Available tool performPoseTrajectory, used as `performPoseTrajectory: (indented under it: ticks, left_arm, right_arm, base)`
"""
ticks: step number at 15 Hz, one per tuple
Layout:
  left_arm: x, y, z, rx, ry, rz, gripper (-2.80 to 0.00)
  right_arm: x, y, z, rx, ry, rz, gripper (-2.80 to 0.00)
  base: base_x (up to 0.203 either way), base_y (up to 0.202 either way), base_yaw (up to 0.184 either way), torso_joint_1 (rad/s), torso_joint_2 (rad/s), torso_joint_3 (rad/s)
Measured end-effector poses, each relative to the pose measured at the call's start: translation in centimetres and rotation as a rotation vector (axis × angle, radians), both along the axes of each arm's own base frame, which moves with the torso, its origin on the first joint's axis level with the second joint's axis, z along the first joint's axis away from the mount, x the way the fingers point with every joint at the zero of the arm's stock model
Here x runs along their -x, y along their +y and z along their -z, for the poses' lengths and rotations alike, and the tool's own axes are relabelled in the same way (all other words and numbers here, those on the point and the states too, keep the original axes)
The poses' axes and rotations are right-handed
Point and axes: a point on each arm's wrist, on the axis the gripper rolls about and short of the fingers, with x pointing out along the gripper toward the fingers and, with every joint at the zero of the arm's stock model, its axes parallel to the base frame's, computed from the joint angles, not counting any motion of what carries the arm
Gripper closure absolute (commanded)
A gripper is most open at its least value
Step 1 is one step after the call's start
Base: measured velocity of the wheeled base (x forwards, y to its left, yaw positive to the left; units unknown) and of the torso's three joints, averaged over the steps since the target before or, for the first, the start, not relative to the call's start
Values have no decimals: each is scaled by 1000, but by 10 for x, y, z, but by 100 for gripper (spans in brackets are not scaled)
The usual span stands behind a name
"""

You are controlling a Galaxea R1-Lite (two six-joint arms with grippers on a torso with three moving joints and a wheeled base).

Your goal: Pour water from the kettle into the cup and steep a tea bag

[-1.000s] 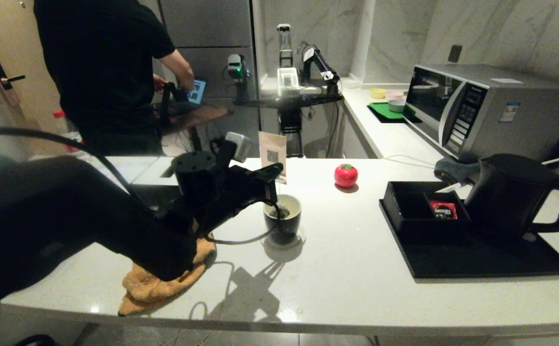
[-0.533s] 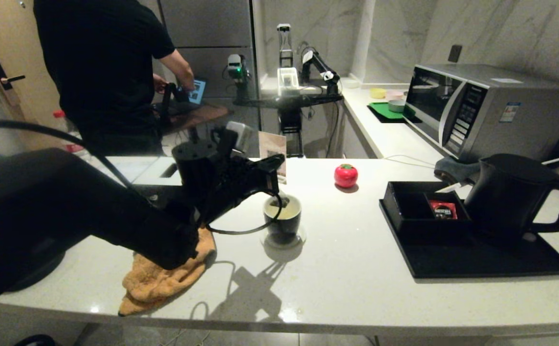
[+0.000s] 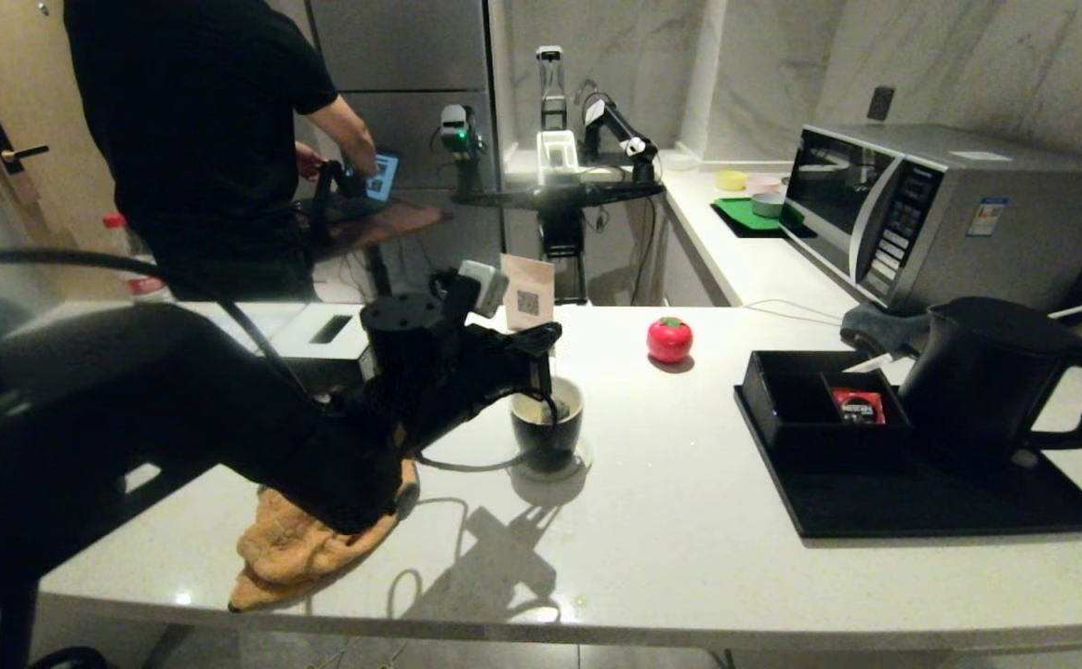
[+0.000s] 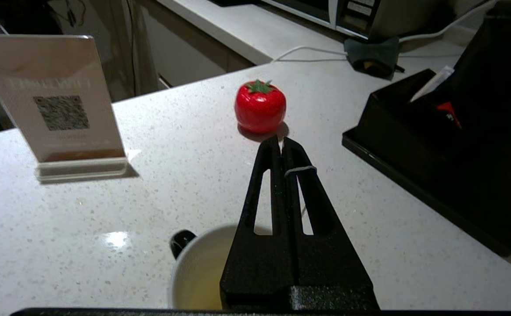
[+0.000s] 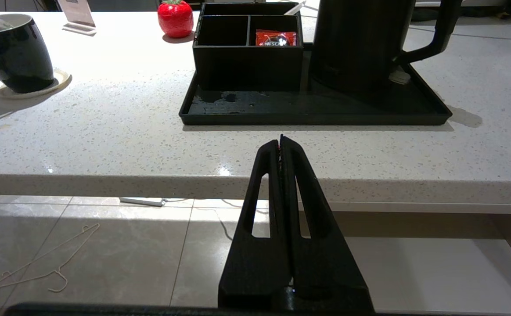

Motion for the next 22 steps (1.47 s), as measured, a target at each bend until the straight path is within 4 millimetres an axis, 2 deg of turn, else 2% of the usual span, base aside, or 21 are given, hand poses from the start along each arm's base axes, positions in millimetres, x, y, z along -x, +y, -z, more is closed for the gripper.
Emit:
performPoseTrajectory:
  ticks: [6,9,17,22]
  left_arm:
    - [-2,-6,15,-16,29,11,0]
    - [-2,-5,9,-8,17,7,0]
    - [4,2,-26,35,-60,-2,0]
    - [5,1,-26,35,-60,2,0]
  right_arm:
    - [0,0,0,1,0,0,0]
    - [0,0,0,0,0,0,0]
    - [0,0,0,0,0,0,0]
    - [0,0,0,1,0,0,0]
  base:
    - [0,0,0,0,0,0]
    - [0,0,0,0,0,0]
    - [0,0,0,0,0,0]
    - [0,0,0,0,0,0]
